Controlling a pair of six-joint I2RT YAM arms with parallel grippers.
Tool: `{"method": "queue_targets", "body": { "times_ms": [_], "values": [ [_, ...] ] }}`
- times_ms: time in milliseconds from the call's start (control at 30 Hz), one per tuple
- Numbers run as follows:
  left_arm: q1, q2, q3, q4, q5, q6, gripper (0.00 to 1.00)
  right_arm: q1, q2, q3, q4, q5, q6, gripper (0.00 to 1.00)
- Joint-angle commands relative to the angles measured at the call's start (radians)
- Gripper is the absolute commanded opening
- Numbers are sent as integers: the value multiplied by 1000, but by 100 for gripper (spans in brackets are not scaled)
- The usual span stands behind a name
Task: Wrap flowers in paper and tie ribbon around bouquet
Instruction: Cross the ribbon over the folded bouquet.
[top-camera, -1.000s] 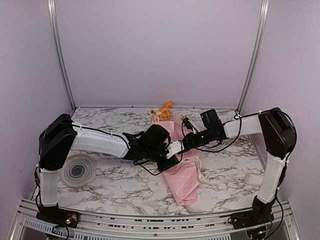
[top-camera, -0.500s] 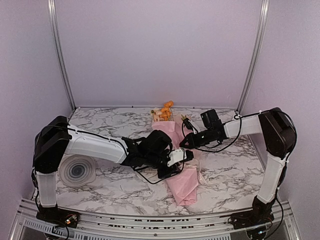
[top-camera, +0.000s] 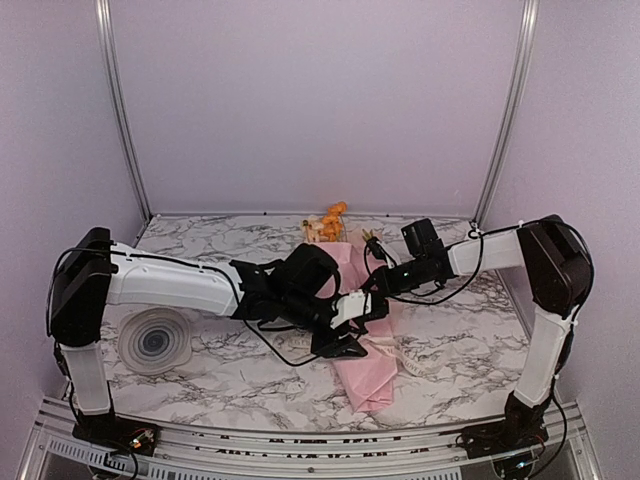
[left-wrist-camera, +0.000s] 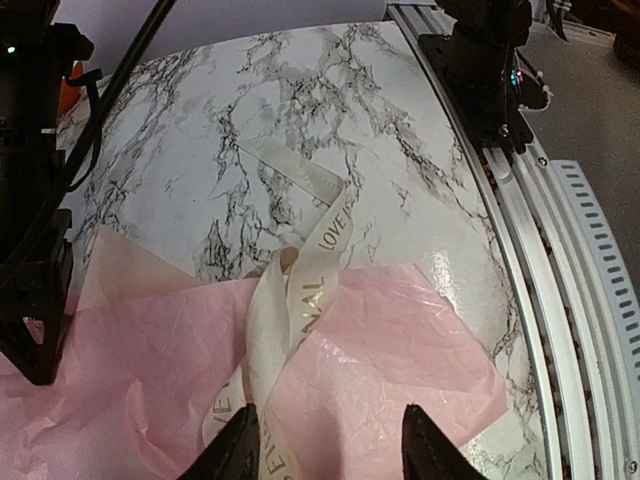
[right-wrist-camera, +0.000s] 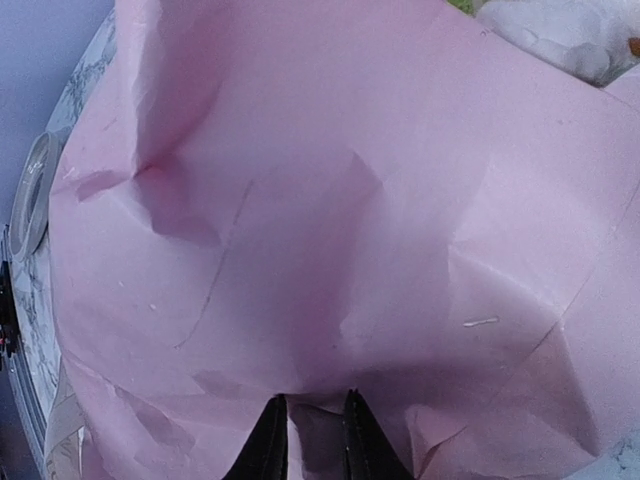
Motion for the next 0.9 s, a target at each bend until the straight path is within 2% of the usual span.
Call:
{"method": "queue_targets", "body": {
  "times_ms": [0, 100, 167, 267, 367, 433, 733, 800, 867],
  "values": [
    [45, 3, 70, -31, 72, -57, 42, -10, 21, 12, -43, 23, -13, 20],
    [58, 54, 139, -17, -70, -101, 21, -10, 23, 11, -45, 25, -14, 20],
    [61, 94, 183, -16, -157, -104, 19, -10, 22, 11, -46, 25, -15, 20],
    [58, 161, 249, -81, -142, -62, 27, -10, 20, 13, -51, 25, -17, 20],
    [46, 190, 248, -131, -70, 1, 42, -9, 17, 13, -52, 29, -19, 20],
    [29, 196, 237, -150, -104, 42, 48, -10, 16, 12, -53, 29, -19, 20],
    [18, 222, 233, -199, -131, 65, 54, -9, 20, 14, -53, 32, -20, 20],
    [17, 235, 237, -205, -166, 65, 52, -10, 20, 12, -54, 32, -21, 20],
    [15, 246, 242, -213, -182, 67, 45, -10, 21, 14, -55, 31, -21, 20]
  ]
}}
